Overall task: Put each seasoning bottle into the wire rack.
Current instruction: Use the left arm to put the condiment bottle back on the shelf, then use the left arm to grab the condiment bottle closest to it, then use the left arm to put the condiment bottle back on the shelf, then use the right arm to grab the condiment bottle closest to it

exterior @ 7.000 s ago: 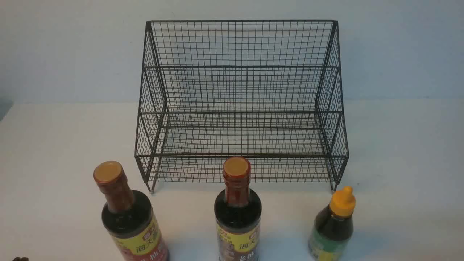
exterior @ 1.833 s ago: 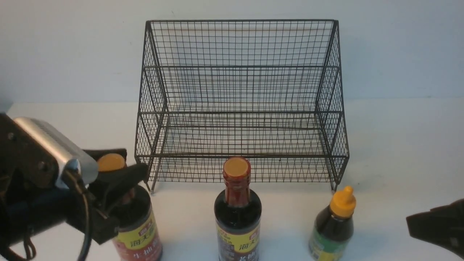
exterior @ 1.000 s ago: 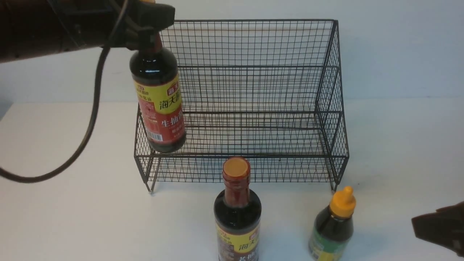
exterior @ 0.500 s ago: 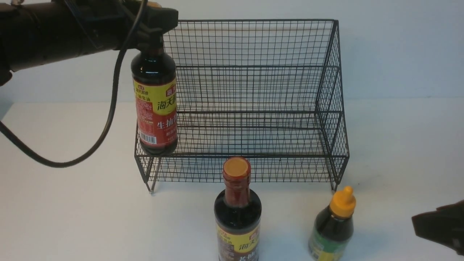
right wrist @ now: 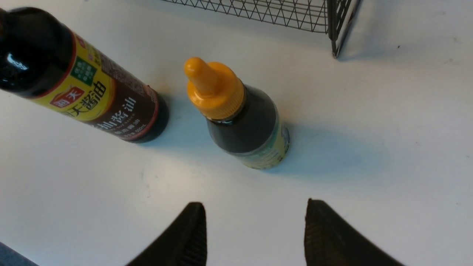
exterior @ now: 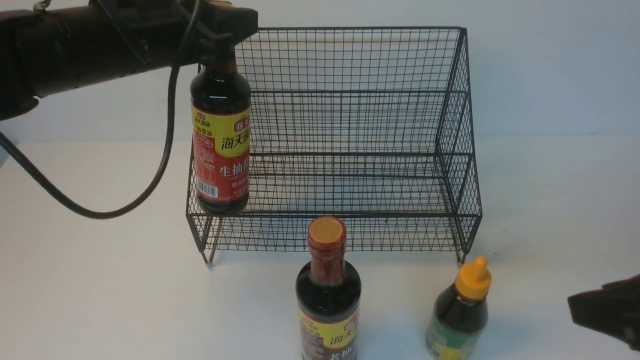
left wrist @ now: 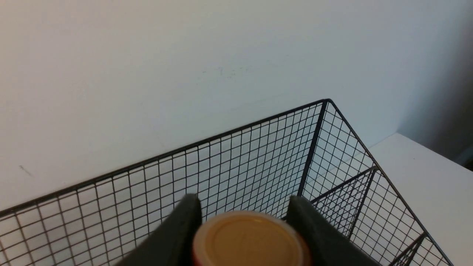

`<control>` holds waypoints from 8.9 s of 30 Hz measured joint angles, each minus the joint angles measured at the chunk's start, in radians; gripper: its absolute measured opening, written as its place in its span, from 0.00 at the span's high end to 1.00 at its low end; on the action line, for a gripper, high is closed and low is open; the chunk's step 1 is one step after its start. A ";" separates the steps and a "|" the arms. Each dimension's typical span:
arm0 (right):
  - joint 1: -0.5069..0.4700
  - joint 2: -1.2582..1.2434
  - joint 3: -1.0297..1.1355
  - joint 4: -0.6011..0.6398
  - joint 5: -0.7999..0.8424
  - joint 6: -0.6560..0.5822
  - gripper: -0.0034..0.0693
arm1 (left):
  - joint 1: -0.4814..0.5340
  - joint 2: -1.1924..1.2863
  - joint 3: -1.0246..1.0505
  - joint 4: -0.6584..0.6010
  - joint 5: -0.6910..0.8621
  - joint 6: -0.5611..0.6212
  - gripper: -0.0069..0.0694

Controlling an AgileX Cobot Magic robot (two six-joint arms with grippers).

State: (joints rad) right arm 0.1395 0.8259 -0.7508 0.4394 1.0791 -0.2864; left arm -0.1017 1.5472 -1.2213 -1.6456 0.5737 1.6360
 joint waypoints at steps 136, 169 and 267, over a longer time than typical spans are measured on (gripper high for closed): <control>0.000 0.000 0.000 0.004 -0.013 0.000 0.49 | -0.359 -0.125 -0.109 0.619 0.165 -0.458 0.56; 0.000 0.000 0.000 0.004 -0.015 0.000 0.49 | -0.359 0.135 -0.201 0.455 -0.081 -0.238 0.56; 0.294 0.455 -0.140 -0.148 -0.256 0.070 0.10 | -0.359 -0.543 -0.135 1.084 0.550 -1.167 0.92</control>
State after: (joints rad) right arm 0.4340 1.2814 -0.8904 0.2917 0.8232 -0.2165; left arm -0.4609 1.0044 -1.3562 -0.5614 1.1237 0.4689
